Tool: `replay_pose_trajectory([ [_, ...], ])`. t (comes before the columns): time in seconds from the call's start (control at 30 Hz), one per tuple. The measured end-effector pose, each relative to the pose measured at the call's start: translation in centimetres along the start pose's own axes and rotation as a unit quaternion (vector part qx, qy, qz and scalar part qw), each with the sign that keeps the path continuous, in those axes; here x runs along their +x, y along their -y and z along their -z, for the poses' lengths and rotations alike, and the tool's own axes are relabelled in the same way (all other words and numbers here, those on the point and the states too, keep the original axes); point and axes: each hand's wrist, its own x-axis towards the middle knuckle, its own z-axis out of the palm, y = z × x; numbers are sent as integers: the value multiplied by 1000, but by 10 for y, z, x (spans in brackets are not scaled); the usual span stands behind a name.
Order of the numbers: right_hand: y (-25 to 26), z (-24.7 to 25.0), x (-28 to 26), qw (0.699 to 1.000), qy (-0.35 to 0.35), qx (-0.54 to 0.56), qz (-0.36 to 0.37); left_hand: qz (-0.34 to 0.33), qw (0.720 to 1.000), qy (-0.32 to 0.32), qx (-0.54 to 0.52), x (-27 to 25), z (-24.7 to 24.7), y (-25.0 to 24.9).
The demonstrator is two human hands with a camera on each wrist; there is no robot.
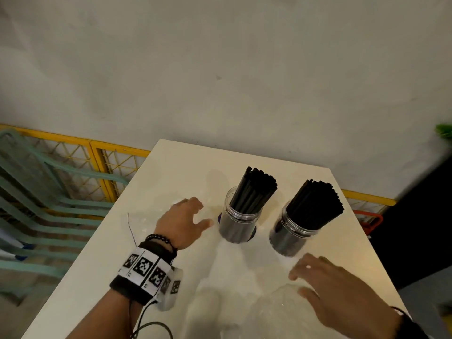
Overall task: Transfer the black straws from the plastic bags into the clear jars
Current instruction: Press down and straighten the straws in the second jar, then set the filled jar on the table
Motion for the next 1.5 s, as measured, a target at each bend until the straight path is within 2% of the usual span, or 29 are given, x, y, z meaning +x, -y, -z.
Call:
replay_pose_trajectory([
  [0.07,-6,-34,2,996,83,-11,-11,35,995,37,84,-4,-2,12],
  [0.1,-7,-52,3,995,98,-15,-15,58,990,66,107,-6,-5,17],
  [0.2,-8,-91,6,996,89,-22,-3,86,968,158,173,-11,-20,29],
  [0.23,-5,-95,6,996,89,3,-6,77,961,172,202,-11,-24,30],
  [0.3,-7,-101,5,998,62,22,-13,54,960,152,229,-9,-23,32],
  [0.37,-13,-101,4,994,87,57,-39,32,977,120,173,-7,-12,32],
  [0.43,-18,-94,-1,985,101,141,-19,-6,992,116,55,-12,1,30],
  [0.5,-22,-83,-6,981,67,180,10,-33,989,125,-78,-30,17,18],
  [0.63,-13,-29,-21,970,-61,203,118,13,947,175,-269,-86,31,-23],
  [0.7,-10,-8,-28,950,-150,215,172,24,914,212,-345,-115,27,-46],
  [0.77,-11,-3,-30,926,-206,239,208,47,877,236,-417,-143,23,-68],
  [0.83,-14,-12,-31,904,-204,309,214,76,848,246,-464,-169,15,-89],
  [0.93,-13,-28,-40,858,-112,465,189,90,833,267,-476,-200,8,-113],
  [1.0,-11,-37,-49,809,-58,556,181,95,839,247,-476,-211,1,-113],
  [1.07,-14,-44,-59,757,-19,637,143,84,855,238,-452,-220,-5,-112],
  [1.1,-17,-47,-63,755,-27,645,116,88,858,231,-450,-224,-10,-109],
  [1.17,-22,-52,-73,809,-105,574,66,86,857,210,-463,-230,-20,-104],
  [1.23,-24,-56,-89,859,-197,472,0,20,876,219,-430,-237,-32,-107],
  [1.27,-23,-58,-98,872,-228,431,-25,-16,880,239,-411,-240,-41,-112],
  [1.33,-21,-61,-114,884,-266,380,-60,-35,908,244,-340,-242,-64,-129],
  [1.4,-18,-68,-131,883,-286,364,-84,-40,947,161,-275,-240,-91,-141],
  [1.5,-13,-75,-169,875,-286,376,-102,-63,972,64,-216,-230,-112,-159],
])
